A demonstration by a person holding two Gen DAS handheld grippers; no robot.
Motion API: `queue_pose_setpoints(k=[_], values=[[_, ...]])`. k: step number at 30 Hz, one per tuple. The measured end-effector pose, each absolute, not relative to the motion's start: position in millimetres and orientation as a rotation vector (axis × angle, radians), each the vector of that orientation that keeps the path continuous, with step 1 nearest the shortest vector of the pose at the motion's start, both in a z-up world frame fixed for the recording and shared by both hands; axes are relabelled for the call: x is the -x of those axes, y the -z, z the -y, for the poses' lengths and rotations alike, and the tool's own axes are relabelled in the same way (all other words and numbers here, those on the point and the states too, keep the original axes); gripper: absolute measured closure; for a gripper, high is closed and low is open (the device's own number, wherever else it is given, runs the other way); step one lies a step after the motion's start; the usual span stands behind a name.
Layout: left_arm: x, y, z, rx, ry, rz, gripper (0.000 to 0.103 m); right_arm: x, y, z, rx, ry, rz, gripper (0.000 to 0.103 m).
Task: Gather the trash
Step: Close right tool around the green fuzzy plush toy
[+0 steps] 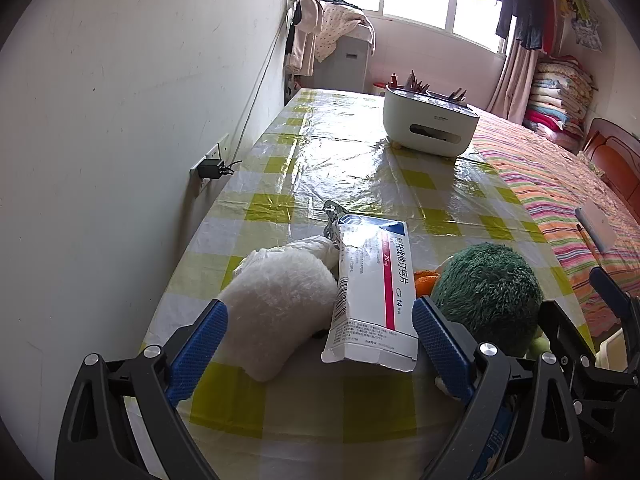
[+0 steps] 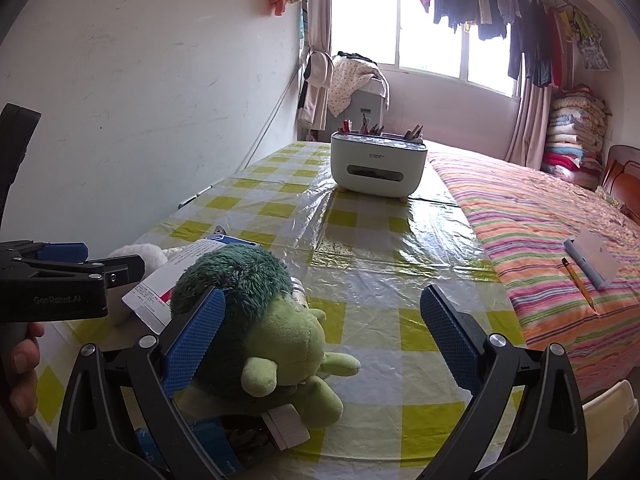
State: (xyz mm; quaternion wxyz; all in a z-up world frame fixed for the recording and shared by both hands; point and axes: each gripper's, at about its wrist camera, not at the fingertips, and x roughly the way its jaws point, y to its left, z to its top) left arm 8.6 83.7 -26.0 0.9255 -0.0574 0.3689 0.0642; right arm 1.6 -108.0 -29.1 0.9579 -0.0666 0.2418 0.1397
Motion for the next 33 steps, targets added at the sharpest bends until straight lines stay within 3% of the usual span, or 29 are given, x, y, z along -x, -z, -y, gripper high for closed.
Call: queue_pose_setpoints(k=[33], values=[[-7.4,29.2,-103.5,0.179,-0.151,-0.780,0.012,-6.6,38.2,87.6,0.112,-0.490,-0.559,0.006]])
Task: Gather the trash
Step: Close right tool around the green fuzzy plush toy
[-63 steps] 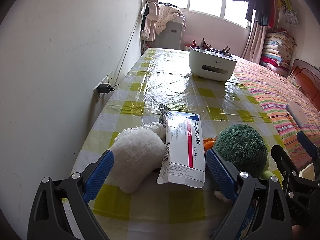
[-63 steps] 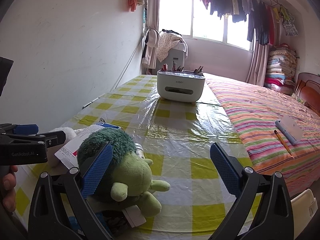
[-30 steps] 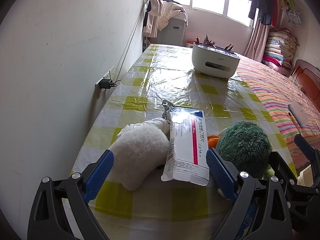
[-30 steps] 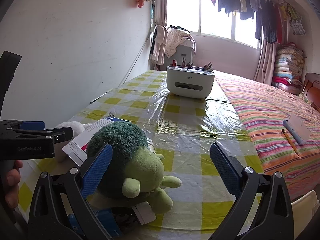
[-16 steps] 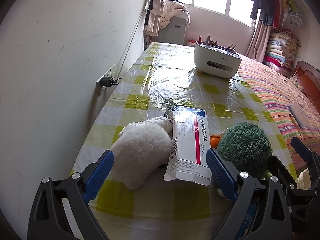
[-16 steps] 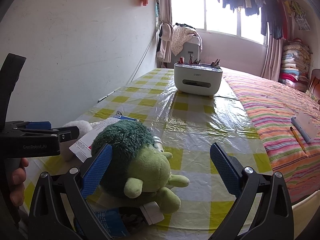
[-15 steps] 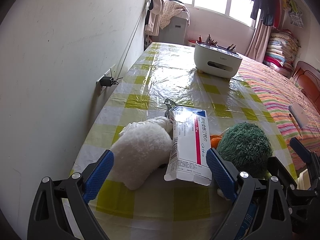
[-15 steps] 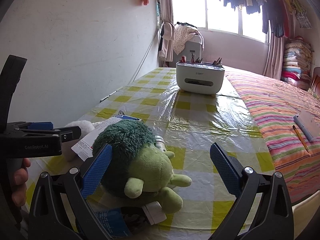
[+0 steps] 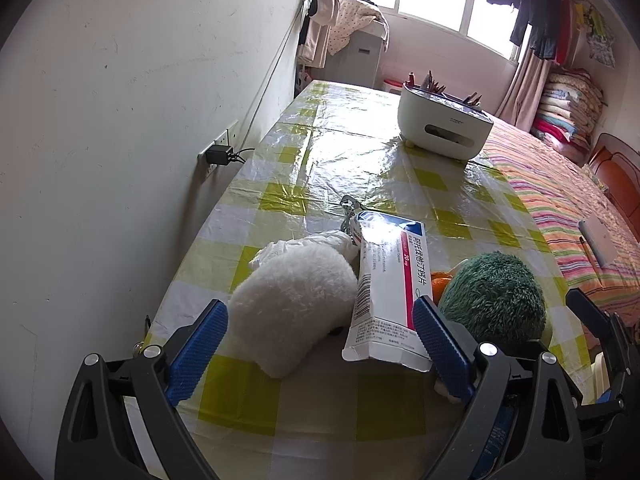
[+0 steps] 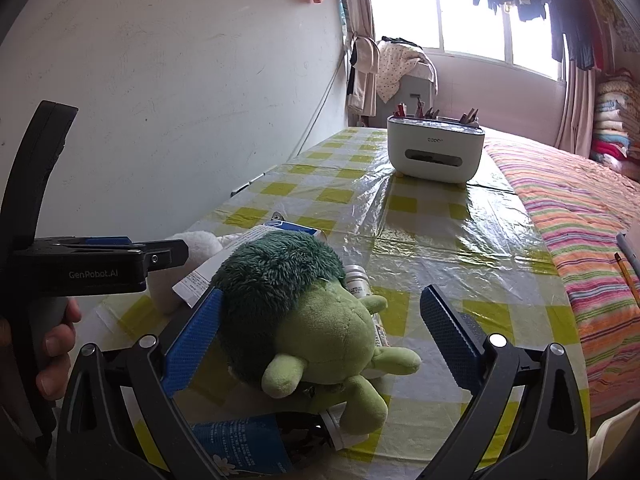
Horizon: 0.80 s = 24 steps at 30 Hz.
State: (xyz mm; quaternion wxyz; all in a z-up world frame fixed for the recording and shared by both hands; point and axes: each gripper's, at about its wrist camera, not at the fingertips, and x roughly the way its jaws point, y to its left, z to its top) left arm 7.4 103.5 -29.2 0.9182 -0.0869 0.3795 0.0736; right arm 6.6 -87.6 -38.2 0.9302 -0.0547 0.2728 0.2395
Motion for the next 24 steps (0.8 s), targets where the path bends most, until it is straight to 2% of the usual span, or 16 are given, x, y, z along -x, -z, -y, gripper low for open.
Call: queue_pose_setpoints(k=[18,19,20,22,24], values=[[-3.9,27.9,-105.6,0.175,-0.152,-0.769,0.012,-10.0,49.4,58.4,0.224,-0.510,-0.589,0.008],[-3.5,28.3,-105.1,0.173,-0.152,-0.771,0.012,-9.1,49.2,57.9,0.228,-0.506,-0.586,0.011],[-3.5,28.5,-104.9,0.172,-0.151,-0.773,0.012,-7.7,48.6,57.7,0.235,-0.499,-0.578,0.020],[-2.8,28.4,-104.5,0.169,-0.152,-0.773,0.012,-5.0,46.2,57.8,0.249,-0.493,-0.563,0.030],[-2.5,28.8,-104.2,0.168,-0.152,-0.775,0.012,-4.4,46.6,57.7,0.247,-0.493,-0.564,0.032]])
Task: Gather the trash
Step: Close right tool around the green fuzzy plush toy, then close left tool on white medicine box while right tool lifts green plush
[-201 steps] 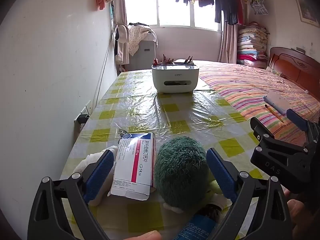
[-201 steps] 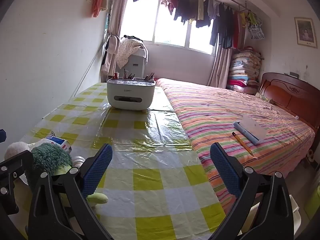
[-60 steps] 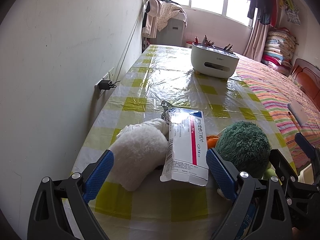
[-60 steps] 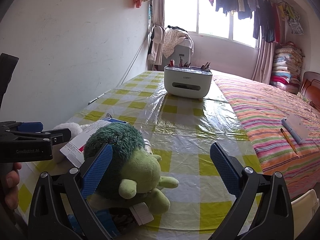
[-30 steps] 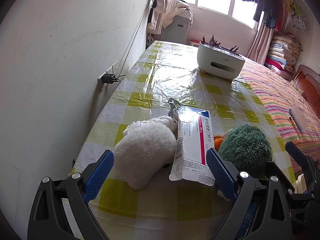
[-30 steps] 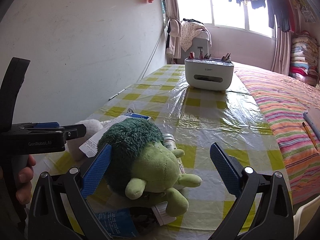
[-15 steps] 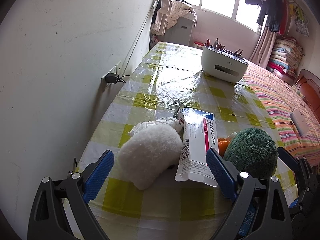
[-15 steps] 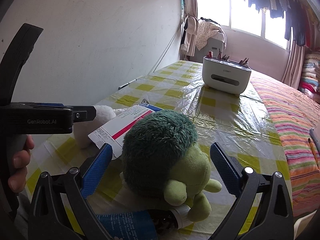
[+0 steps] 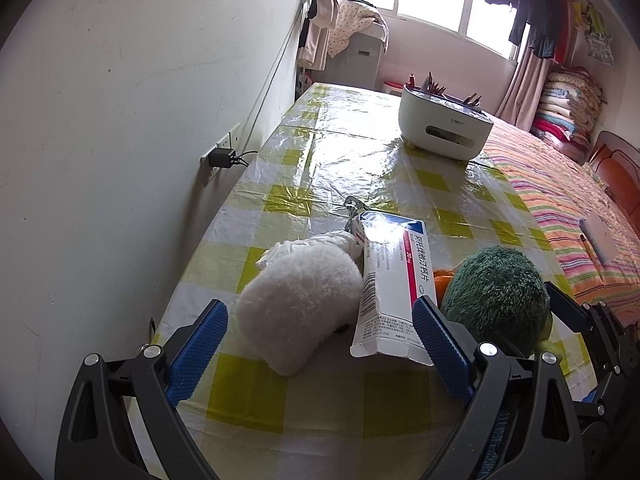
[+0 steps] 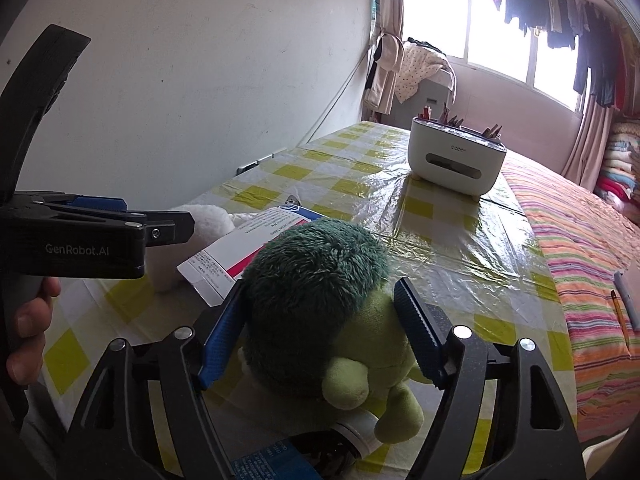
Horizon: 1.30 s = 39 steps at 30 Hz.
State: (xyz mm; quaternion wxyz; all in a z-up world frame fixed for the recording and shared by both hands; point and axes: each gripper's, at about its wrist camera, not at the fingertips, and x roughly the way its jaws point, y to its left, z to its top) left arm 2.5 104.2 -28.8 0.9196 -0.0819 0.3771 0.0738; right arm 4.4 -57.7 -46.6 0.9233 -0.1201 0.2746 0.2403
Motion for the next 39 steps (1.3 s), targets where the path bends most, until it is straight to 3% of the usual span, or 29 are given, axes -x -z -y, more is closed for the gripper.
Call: queue_pose_setpoints(k=[5,11,39], values=[[-3.4,29.9,-102.5,0.158,-0.155,-0.778,0.012,-1.9,43.3,61.2,0.226,-0.503,-0.554,0.046],[-5.4,31.4,-99.2,0.146,-0.154,-0.783,0.012,0.4,40.5,64.8,0.208,-0.514,-0.546,0.051],[-45.2,32.4,-61.0,0.147,0.010,-0.844,0.012,6.3,8.2,122.8,0.017,-0.478,-0.440,0.051]])
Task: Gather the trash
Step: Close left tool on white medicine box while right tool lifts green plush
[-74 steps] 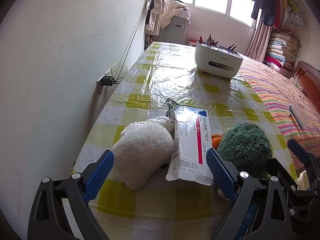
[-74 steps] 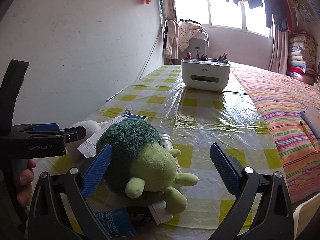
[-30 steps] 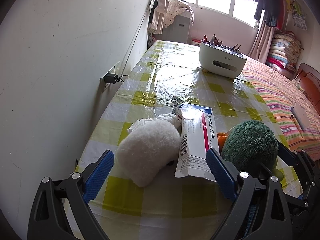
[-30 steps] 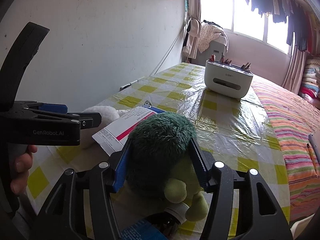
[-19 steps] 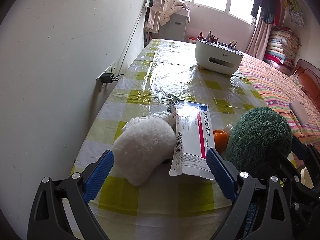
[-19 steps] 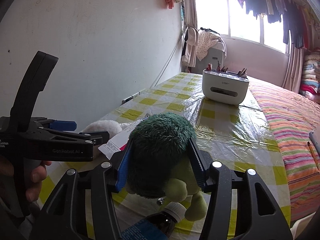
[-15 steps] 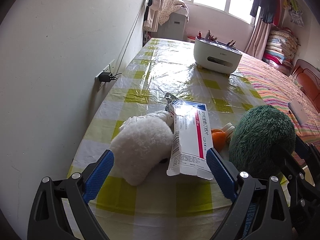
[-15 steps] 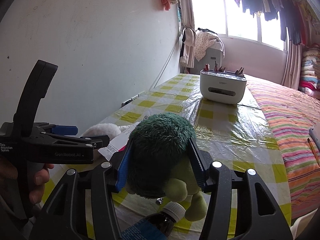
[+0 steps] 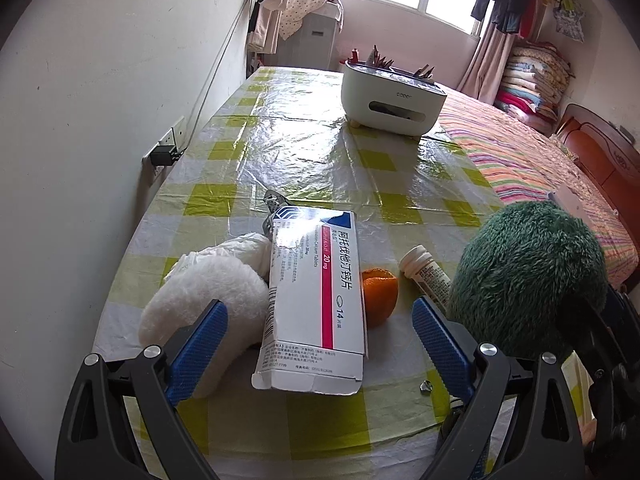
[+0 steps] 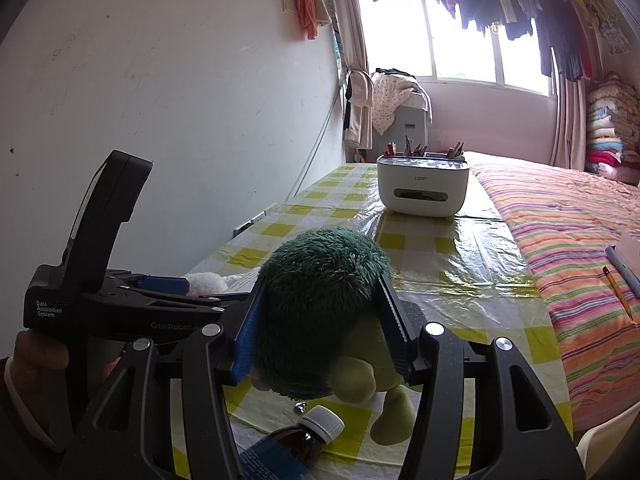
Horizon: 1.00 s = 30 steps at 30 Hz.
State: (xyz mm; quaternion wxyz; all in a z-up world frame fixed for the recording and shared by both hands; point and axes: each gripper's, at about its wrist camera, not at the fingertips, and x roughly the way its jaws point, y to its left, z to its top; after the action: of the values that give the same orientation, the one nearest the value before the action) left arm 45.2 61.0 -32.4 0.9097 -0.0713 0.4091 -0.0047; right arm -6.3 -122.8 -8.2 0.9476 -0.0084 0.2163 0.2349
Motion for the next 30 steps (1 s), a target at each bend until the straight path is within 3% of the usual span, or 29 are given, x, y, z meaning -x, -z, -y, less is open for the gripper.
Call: queue_pose_setpoints(k=[19,21,22,30], values=[[-119.6,72.3,-40.7,0.098,-0.019,-1.021,0.013,-0.9,7.6,151.7,-0.066,-0.480,-0.461,0.050],[-119.9,73.6,-39.2,0.083,-0.034,-1.017,0.019,-0.8,6.7,152.3,-0.069,-0.479,-0.462,0.050],[-119.7,73.7,-39.7,0.078,-0.050,-1.017,0.031,-0.8,6.7,153.3,-0.071,-0.478,-0.461,0.050],[-113.9,67.2,-49.0,0.117,-0.068,-0.974,0.040,-3.0,4.9,164.6,-0.102,-0.460,-0.461,0.050]])
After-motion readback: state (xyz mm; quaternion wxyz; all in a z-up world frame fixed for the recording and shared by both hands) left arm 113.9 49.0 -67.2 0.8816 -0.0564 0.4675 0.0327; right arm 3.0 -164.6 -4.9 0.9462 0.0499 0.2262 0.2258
